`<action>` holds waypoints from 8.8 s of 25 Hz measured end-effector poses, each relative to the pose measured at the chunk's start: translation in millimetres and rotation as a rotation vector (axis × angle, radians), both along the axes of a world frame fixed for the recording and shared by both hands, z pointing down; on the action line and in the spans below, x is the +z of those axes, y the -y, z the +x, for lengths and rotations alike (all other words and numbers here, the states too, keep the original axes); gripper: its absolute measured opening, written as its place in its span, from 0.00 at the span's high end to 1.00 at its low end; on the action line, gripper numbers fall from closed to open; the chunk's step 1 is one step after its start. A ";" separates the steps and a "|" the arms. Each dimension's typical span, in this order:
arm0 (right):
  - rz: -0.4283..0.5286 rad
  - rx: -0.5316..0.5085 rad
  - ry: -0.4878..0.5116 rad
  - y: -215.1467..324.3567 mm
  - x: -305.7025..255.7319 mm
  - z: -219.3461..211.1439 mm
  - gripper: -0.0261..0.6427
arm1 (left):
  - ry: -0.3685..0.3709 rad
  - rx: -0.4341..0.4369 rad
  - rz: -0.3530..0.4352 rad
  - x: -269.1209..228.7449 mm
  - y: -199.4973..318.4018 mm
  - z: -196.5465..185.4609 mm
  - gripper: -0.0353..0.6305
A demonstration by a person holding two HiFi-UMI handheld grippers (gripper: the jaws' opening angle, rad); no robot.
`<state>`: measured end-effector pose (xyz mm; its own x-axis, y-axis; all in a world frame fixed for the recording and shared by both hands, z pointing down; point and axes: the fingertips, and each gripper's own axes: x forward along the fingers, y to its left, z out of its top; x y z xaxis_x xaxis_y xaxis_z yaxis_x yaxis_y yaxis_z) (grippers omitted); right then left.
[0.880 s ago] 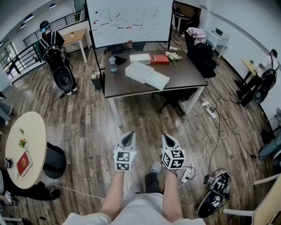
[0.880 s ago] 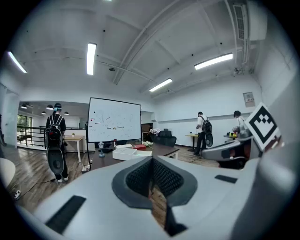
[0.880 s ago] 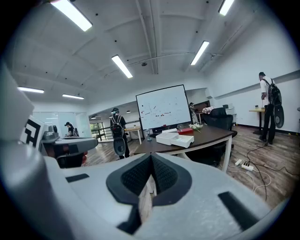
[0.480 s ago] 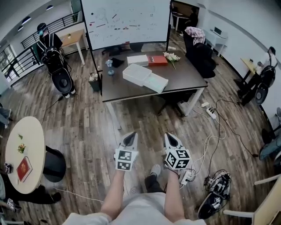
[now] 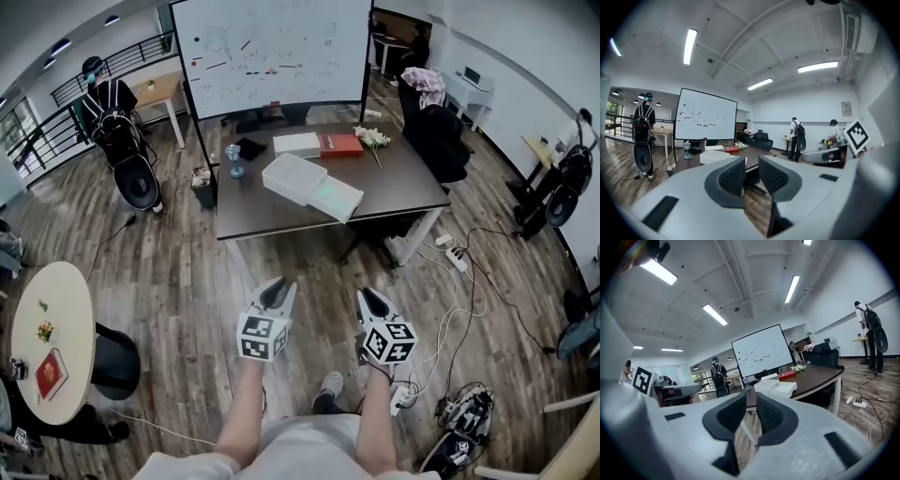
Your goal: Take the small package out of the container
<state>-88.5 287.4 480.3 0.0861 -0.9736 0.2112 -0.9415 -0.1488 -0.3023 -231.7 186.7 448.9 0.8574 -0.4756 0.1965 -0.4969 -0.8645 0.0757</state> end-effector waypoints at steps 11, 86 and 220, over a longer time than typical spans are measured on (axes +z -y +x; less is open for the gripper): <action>0.031 -0.107 0.109 62.7 17.9 65.6 0.43 | -0.054 -0.077 -0.079 10.5 60.8 55.8 0.67; -0.519 -0.277 -0.060 514.0 173.5 255.6 0.34 | 0.056 0.198 -0.321 173.8 398.1 326.8 0.66; -0.784 -0.513 -0.357 514.9 262.4 265.0 0.44 | 0.138 -0.291 -0.385 204.9 426.5 248.3 0.65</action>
<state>176.6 -227.6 742.7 -0.1216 -0.5078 0.8528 -0.9643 0.2639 0.0197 16.7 -239.8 653.8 0.6537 -0.5617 0.5071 -0.7411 -0.6107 0.2789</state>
